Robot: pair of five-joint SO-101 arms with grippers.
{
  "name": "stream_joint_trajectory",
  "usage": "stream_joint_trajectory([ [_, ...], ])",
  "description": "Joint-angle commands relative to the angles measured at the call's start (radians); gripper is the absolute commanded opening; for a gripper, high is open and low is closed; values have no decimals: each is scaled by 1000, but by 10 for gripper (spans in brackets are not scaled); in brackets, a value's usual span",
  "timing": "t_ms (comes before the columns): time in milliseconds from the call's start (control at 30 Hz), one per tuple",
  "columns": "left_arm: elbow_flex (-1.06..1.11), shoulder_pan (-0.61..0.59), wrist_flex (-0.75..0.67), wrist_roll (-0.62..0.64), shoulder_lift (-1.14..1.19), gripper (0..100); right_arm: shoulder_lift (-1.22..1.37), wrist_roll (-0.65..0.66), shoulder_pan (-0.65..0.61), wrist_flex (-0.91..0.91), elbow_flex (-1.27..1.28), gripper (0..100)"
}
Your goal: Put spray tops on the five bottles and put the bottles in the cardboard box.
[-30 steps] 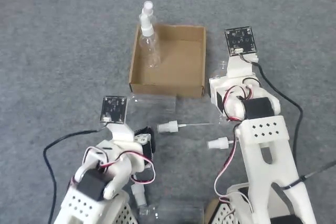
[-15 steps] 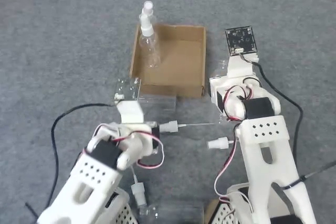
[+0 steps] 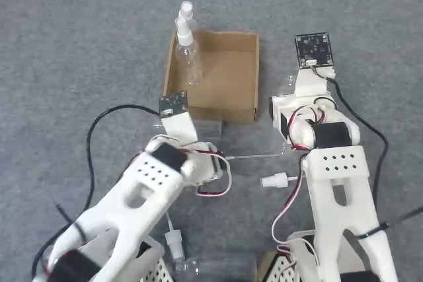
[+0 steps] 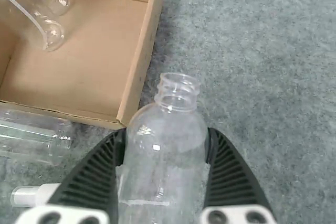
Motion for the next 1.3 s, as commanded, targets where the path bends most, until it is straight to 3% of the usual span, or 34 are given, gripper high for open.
stream_joint_trajectory([
  [0, -120, 20, -37, 249, 72, 214, -53, -11, 15, -22, -6, 28],
  [167, -170, 17, -37, 367, 153, 214, -53, -11, 15, -22, -6, 28],
  [533, -214, -44, -106, 466, 322, 214, -50, -9, 10, -22, -6, 28],
  [833, -219, -83, -196, 468, 428, 212, -48, -8, 10, -22, -6, 28],
  [1167, -220, -78, -203, 459, 439, 210, -45, -9, 8, -22, -6, 28],
  [1267, -214, -77, -203, 399, 439, 210, -45, -9, 8, -22, -6, 28],
])
